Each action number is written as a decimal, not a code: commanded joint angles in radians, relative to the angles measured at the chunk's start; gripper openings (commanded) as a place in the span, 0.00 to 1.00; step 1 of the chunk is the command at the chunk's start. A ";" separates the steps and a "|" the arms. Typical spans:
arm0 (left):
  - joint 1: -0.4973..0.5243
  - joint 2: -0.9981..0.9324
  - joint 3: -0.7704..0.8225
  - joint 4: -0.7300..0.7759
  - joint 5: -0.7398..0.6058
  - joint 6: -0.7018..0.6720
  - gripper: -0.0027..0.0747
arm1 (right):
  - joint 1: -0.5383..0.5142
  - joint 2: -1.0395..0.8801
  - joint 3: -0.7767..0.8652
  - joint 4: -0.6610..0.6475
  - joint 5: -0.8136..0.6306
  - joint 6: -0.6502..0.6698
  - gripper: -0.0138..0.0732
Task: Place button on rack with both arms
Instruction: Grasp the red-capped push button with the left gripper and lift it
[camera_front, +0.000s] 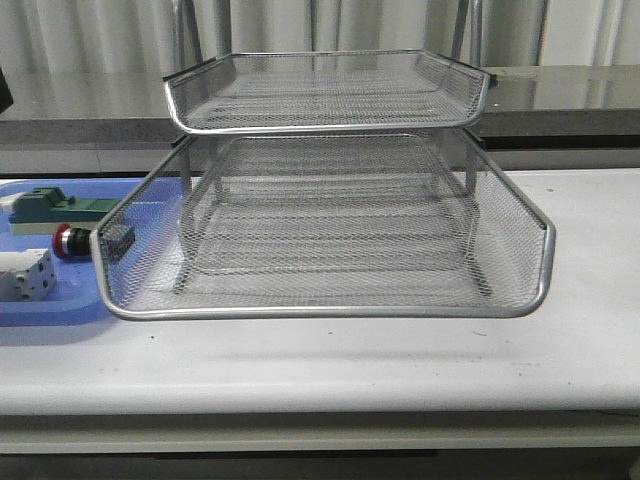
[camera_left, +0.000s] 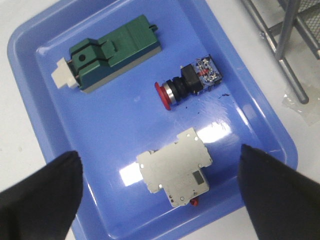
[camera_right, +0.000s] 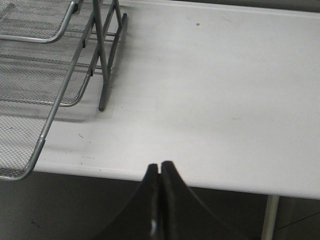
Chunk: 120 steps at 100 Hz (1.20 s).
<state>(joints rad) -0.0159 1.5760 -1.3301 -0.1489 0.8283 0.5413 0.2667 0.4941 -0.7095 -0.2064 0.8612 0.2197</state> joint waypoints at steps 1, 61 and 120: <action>-0.001 -0.036 -0.036 -0.059 -0.070 0.111 0.80 | -0.006 0.002 -0.035 -0.024 -0.059 -0.001 0.03; -0.006 0.279 -0.339 -0.112 0.090 0.469 0.80 | -0.006 0.002 -0.035 -0.024 -0.059 -0.001 0.03; -0.044 0.574 -0.532 -0.106 0.196 0.646 0.80 | -0.006 0.002 -0.035 -0.024 -0.059 -0.001 0.03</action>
<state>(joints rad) -0.0545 2.1961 -1.8294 -0.2350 1.0317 1.1656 0.2667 0.4941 -0.7095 -0.2064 0.8612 0.2197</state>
